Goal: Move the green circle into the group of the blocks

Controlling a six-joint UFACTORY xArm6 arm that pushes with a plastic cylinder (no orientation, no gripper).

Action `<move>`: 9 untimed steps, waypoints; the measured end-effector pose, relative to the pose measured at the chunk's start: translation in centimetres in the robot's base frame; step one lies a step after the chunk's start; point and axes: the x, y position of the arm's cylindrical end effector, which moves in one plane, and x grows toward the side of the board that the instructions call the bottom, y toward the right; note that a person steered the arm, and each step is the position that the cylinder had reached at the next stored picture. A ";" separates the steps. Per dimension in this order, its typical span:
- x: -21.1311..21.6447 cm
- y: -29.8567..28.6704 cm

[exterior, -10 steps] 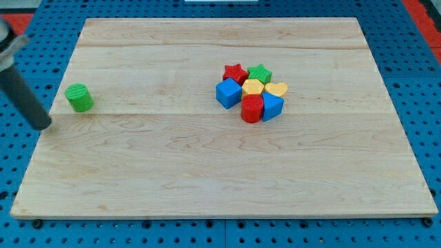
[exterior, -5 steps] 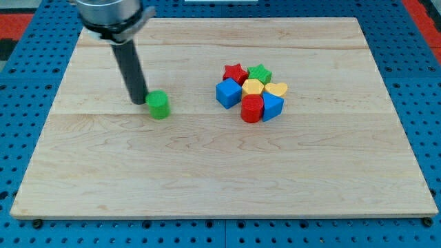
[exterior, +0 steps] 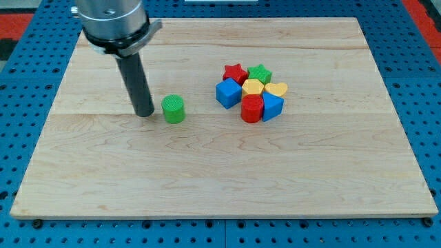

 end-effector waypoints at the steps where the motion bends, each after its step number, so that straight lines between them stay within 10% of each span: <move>1: 0.1 1.9; 9: 1.4 10.1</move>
